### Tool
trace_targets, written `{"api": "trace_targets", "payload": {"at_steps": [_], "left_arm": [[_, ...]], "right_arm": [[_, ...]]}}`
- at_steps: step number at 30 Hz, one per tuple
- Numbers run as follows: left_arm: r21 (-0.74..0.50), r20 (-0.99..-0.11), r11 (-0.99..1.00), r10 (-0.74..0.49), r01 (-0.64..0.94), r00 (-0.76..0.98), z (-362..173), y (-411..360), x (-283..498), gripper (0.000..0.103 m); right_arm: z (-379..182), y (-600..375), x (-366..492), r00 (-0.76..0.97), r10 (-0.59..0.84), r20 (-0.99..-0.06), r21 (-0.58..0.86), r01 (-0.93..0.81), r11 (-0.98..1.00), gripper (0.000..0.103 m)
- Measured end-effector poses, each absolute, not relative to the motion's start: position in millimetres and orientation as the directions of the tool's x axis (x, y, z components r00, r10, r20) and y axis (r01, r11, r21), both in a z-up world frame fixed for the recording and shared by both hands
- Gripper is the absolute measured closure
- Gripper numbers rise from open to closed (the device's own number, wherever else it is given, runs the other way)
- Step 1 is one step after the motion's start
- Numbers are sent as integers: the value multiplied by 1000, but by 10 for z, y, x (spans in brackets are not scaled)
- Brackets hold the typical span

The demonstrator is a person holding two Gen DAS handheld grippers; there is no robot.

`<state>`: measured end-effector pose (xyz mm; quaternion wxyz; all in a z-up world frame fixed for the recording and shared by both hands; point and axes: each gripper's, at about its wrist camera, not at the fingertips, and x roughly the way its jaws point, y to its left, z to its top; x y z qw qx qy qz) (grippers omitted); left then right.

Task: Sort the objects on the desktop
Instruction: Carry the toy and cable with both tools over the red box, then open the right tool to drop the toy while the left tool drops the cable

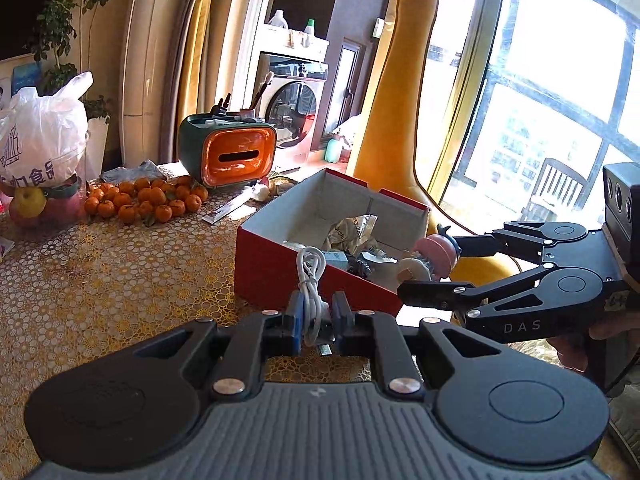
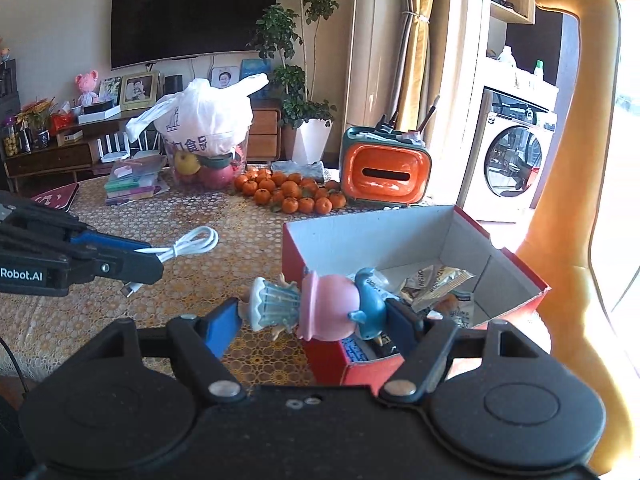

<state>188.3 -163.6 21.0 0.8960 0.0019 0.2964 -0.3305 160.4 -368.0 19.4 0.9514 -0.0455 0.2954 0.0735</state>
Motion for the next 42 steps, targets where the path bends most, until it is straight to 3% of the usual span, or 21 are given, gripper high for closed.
{"api": "trace_targets", "payload": {"at_steps": [27, 42], "left_arm": [[-190, -602, 728, -617, 659, 508, 123, -2728, 3047, 89], [-181, -692, 729, -571, 660, 441, -343, -3138, 3685, 89]], "right_arm": [[-144, -4401, 2345, 782, 34, -623, -44, -78, 996, 27], [-403, -4372, 2790, 655, 60, -753, -36, -131, 991, 27]]}}
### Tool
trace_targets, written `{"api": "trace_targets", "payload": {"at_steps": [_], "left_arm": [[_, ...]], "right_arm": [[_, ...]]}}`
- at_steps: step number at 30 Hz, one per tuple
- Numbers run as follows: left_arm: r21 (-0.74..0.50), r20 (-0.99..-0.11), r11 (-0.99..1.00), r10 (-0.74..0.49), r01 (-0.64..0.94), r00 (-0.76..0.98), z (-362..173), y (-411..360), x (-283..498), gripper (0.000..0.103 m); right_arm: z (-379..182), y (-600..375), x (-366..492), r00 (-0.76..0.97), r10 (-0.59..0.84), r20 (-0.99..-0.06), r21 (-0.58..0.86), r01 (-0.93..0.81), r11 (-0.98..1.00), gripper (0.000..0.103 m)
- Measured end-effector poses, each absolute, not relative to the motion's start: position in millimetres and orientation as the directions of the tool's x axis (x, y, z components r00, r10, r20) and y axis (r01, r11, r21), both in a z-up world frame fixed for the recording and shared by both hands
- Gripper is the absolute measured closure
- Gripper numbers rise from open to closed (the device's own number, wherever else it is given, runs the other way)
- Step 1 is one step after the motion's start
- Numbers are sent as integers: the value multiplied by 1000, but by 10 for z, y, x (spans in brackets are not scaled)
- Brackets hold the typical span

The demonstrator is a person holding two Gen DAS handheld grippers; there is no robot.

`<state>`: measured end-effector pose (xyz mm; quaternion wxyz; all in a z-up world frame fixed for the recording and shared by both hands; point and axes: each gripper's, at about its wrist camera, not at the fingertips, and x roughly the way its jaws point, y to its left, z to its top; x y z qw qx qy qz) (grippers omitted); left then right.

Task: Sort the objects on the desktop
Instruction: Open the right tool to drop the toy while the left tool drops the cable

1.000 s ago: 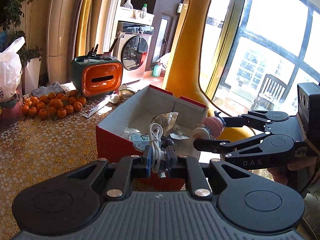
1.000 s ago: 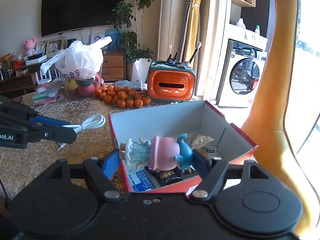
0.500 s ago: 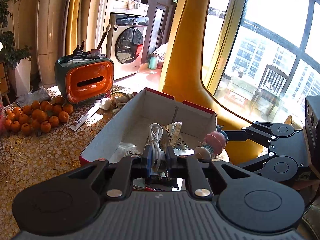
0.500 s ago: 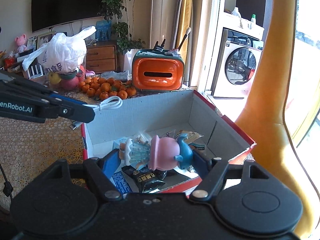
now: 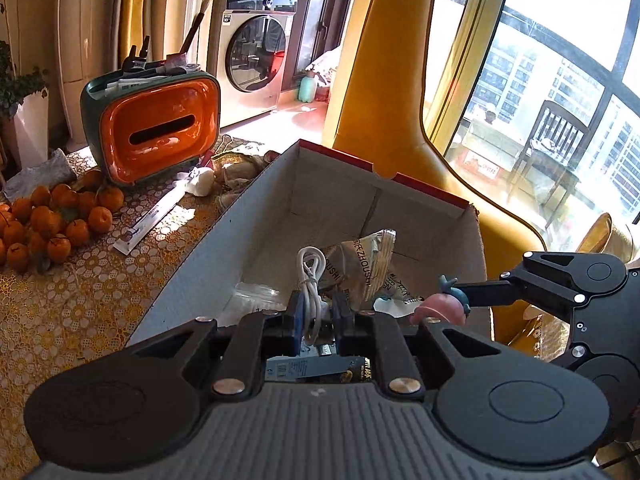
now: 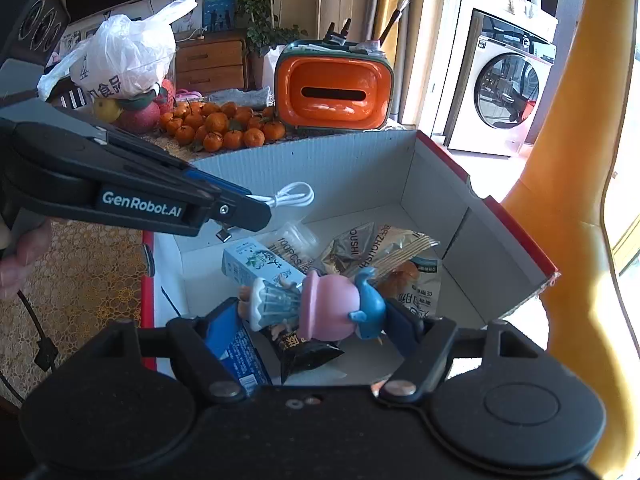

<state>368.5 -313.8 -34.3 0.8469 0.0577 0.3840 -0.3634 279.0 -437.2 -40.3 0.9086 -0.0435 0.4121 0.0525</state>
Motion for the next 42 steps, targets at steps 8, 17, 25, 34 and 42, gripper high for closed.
{"api": "trace_targets", "payload": {"at_steps": [8, 17, 25, 34, 42], "left_arm": [[-168, -722, 719, -555, 674, 412, -488, -3259, 3895, 89], [-134, -752, 722, -520, 679, 405, -599, -3423, 4083, 89], [-112, -788, 724, -482, 680, 382, -761, -3569, 4169, 89], [-108, -820, 729, -450, 676, 353, -857, -3627, 4217, 89], [-96, -869, 738, -390, 668, 305, -916, -3701, 4278, 89]], "right_arm": [[-472, -4259, 2888, 607, 55, -793, -82, -195, 977, 27], [-526, -4233, 2940, 563, 67, -823, -71, -218, 973, 27], [-550, -4322, 2973, 547, 37, -836, -86, -198, 976, 27], [-645, -4303, 2999, 532, 40, -846, -79, -199, 977, 27], [-661, -4281, 3018, 525, 26, -851, -94, -201, 975, 27]]}}
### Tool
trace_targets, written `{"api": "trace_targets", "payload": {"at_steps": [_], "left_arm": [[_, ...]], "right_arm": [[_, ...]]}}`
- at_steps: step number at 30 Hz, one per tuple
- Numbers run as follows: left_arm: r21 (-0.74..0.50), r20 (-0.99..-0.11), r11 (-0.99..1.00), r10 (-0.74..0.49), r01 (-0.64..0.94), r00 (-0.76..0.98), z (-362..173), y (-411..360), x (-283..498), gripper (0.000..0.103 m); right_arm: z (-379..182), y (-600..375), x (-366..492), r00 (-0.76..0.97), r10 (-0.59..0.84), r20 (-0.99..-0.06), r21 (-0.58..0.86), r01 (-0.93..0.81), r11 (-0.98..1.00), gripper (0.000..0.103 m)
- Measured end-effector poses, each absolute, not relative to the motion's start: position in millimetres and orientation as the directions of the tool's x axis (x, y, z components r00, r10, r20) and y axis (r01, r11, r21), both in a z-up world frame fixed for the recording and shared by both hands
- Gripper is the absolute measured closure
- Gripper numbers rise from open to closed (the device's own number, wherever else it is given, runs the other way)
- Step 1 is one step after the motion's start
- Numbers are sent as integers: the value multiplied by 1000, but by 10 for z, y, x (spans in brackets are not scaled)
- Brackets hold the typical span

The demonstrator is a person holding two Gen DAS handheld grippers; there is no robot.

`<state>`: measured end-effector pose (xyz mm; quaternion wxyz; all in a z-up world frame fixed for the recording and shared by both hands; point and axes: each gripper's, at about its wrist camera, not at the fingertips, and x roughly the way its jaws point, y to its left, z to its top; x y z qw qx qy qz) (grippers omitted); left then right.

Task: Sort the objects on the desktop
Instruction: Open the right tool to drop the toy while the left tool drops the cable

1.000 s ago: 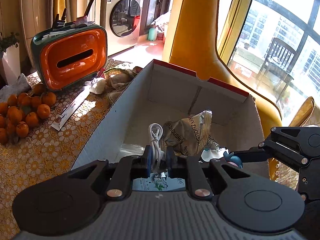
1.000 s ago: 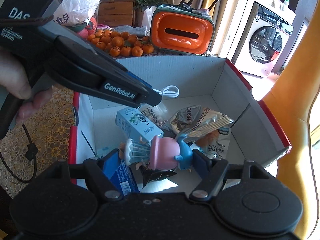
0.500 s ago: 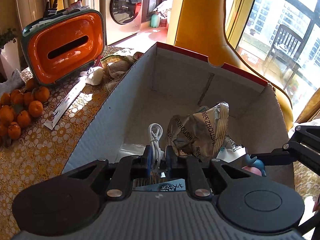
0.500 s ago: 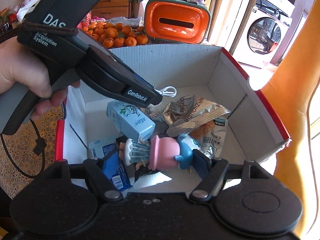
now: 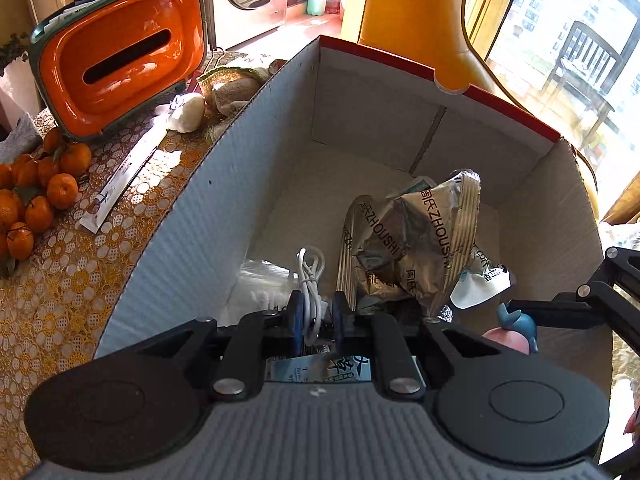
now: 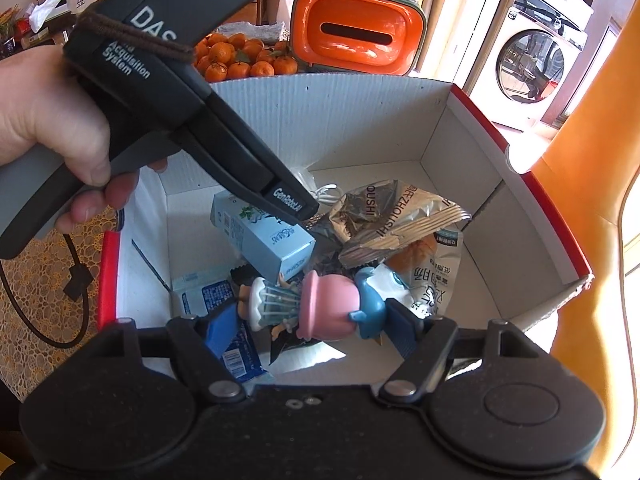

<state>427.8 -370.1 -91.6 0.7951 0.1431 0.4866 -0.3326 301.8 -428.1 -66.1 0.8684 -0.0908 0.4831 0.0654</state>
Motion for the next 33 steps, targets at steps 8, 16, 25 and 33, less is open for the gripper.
{"api": "trace_targets", "payload": {"at_steps": [8, 16, 25, 33], "left_arm": [[-105, -858, 755, -398, 647, 325, -868, -3673, 4254, 89], [-86, -841, 770, -396, 632, 369, -684, -3578, 4160, 89], [-86, -815, 772, -418, 630, 400, -352, -3386, 3915, 89], [-92, -779, 764, -455, 639, 431, 0, -3198, 3583, 89]], "right_arm": [[-619, -4322, 3009, 531, 39, -847, -69, -183, 981, 27], [-478, -4305, 2914, 551, 42, -834, -68, -177, 982, 27], [-258, -4199, 2727, 572, 46, -819, -67, -174, 982, 27], [-12, -4107, 2512, 604, 44, -796, -68, -161, 985, 27]]}}
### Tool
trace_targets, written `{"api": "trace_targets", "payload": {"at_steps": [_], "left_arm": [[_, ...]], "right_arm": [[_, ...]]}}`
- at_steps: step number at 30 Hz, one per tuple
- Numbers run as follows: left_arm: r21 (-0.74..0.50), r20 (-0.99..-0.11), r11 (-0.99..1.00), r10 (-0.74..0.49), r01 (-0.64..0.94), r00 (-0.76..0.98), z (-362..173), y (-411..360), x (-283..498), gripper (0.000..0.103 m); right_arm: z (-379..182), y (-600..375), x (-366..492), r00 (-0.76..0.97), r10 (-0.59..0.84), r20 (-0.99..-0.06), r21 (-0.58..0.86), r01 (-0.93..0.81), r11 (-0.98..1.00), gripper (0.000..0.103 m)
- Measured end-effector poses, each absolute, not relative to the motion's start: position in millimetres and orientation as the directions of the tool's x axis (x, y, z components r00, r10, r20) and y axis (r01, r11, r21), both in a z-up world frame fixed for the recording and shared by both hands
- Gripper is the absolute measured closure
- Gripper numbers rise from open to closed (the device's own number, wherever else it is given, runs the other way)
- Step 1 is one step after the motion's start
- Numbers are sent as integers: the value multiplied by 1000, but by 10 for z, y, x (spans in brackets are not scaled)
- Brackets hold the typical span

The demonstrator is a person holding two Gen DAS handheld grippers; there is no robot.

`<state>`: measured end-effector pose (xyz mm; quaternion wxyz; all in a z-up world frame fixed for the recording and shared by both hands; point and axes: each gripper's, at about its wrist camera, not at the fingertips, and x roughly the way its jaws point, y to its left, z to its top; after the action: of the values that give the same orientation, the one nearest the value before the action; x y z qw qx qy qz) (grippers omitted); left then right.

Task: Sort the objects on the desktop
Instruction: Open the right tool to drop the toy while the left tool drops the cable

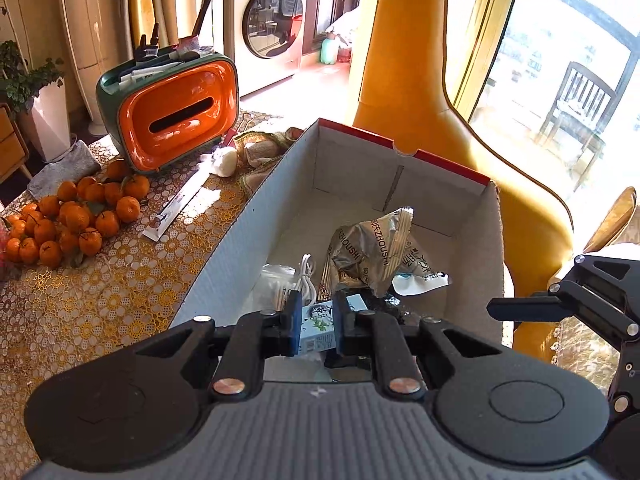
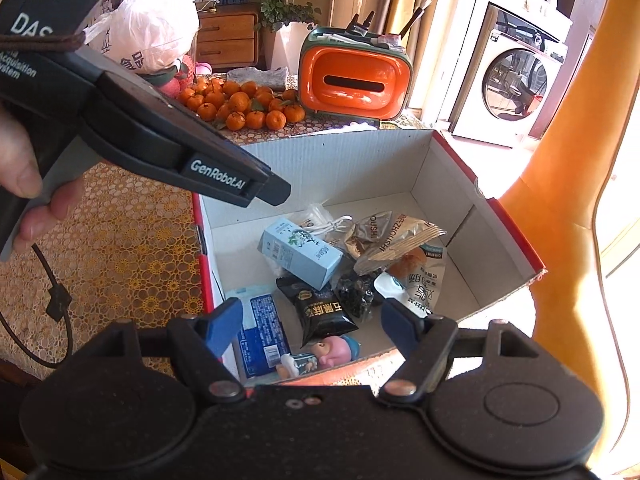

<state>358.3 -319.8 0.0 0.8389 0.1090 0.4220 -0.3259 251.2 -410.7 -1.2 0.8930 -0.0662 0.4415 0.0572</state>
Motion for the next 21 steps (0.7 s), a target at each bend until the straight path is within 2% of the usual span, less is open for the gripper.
{"api": "trace_targets", "payload": {"at_steps": [18, 21], "left_arm": [[-82, -717, 743, -507, 664, 479, 451, -2738, 2786, 88], [-66, -691, 756, -506, 652, 516, 503, -2636, 2644, 72]], "right_arm": [[172, -4039, 2088, 652, 65, -756, 0, -99, 995, 26], [179, -4008, 2012, 662, 64, -747, 2, -95, 996, 26]]}}
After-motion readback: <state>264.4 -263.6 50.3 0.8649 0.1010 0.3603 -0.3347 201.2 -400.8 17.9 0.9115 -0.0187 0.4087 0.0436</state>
